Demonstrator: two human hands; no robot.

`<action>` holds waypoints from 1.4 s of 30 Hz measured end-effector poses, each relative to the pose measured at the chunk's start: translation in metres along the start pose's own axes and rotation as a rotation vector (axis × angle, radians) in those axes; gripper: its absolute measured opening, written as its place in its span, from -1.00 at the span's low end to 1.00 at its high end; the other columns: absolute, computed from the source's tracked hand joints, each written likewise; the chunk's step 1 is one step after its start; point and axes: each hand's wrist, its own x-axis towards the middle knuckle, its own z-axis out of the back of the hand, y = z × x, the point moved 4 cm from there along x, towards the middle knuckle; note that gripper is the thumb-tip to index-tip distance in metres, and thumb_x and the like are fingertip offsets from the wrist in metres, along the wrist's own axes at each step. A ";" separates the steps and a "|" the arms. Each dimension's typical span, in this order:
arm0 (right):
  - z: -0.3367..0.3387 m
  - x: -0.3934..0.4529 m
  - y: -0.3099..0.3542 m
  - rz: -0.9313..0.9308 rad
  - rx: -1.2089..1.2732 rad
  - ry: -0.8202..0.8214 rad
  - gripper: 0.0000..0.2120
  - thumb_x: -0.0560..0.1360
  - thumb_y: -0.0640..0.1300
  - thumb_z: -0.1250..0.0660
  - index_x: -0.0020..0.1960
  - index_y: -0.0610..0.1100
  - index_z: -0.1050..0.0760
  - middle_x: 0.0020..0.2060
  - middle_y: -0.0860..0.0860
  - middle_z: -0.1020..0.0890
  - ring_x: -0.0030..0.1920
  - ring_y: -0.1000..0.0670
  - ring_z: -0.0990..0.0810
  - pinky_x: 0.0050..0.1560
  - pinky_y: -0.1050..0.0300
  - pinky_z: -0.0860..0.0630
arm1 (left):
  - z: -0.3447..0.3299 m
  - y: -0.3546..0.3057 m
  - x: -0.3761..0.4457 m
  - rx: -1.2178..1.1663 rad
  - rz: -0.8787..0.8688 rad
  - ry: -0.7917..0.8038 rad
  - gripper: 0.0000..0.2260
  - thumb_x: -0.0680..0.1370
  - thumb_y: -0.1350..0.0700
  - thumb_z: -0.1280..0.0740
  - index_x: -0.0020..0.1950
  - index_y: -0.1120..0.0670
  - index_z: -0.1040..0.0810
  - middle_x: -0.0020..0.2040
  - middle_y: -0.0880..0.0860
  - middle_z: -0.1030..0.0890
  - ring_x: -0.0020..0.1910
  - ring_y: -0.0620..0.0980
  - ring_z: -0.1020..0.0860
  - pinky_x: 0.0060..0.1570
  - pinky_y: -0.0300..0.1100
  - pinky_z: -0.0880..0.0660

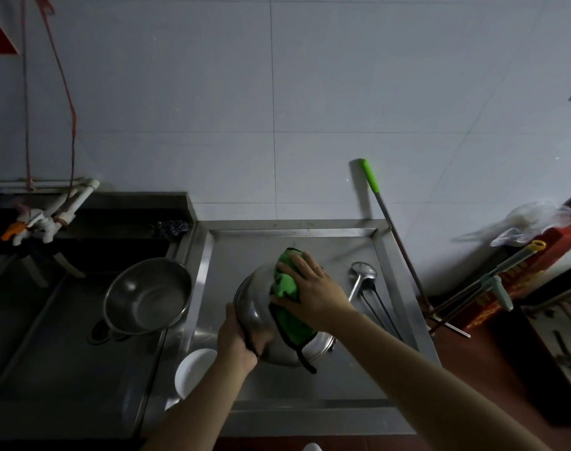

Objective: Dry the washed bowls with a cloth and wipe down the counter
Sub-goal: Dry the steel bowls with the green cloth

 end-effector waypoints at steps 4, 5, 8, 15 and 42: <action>-0.008 -0.016 -0.017 -0.065 0.221 -0.096 -0.35 0.59 0.25 -0.20 0.60 0.08 -0.12 0.61 0.10 0.03 0.61 -0.04 0.07 0.50 -0.18 -0.25 | -0.002 -0.008 0.002 -0.080 -0.041 -0.055 -0.56 0.61 -0.25 -0.23 0.30 0.03 -0.56 0.20 0.13 -0.64 0.11 0.18 -0.61 -0.34 0.03 -0.63; -0.012 -0.020 -0.018 -0.076 0.285 -0.152 -0.35 0.59 0.17 -0.26 0.60 0.05 -0.15 0.61 0.10 0.01 0.60 -0.06 -0.01 0.49 -0.16 -0.27 | -0.003 -0.008 0.003 -0.092 -0.051 -0.071 -0.57 0.60 -0.25 -0.25 0.30 0.02 -0.56 0.20 0.13 -0.63 0.13 0.18 -0.60 -0.30 0.04 -0.64; -0.028 -0.027 -0.016 -0.108 0.355 -0.217 -0.30 0.57 -0.06 -0.38 0.61 -0.04 -0.13 0.62 0.05 0.03 0.59 -0.10 -0.09 0.50 -0.14 -0.27 | -0.007 -0.016 0.004 -0.067 -0.086 -0.095 -0.65 0.59 -0.23 -0.27 0.14 0.01 -0.58 0.22 0.12 -0.62 0.16 0.18 -0.59 0.05 0.13 -0.60; -0.031 -0.025 -0.020 -0.094 0.317 -0.189 -0.36 0.47 -0.36 -0.41 0.51 -0.20 -0.33 0.49 -0.14 -0.36 0.43 -0.21 -0.40 0.45 -0.07 -0.36 | -0.006 -0.071 0.003 0.457 -0.383 -0.183 -0.36 0.29 -0.59 -0.27 -0.04 -0.07 -0.66 0.03 0.07 -0.70 0.01 0.12 -0.67 0.09 0.16 -0.61; -0.082 0.133 0.150 -0.033 0.199 0.015 -0.58 0.57 -0.19 -0.32 0.41 0.01 -0.42 0.31 0.00 -0.48 0.20 -0.05 -0.52 0.24 0.06 -0.49 | 0.102 -0.242 0.003 2.166 -1.525 -0.101 -0.73 0.54 0.01 -0.18 -0.03 -0.03 -0.69 0.00 -0.08 -0.69 0.02 0.00 -0.65 0.02 -0.05 -0.51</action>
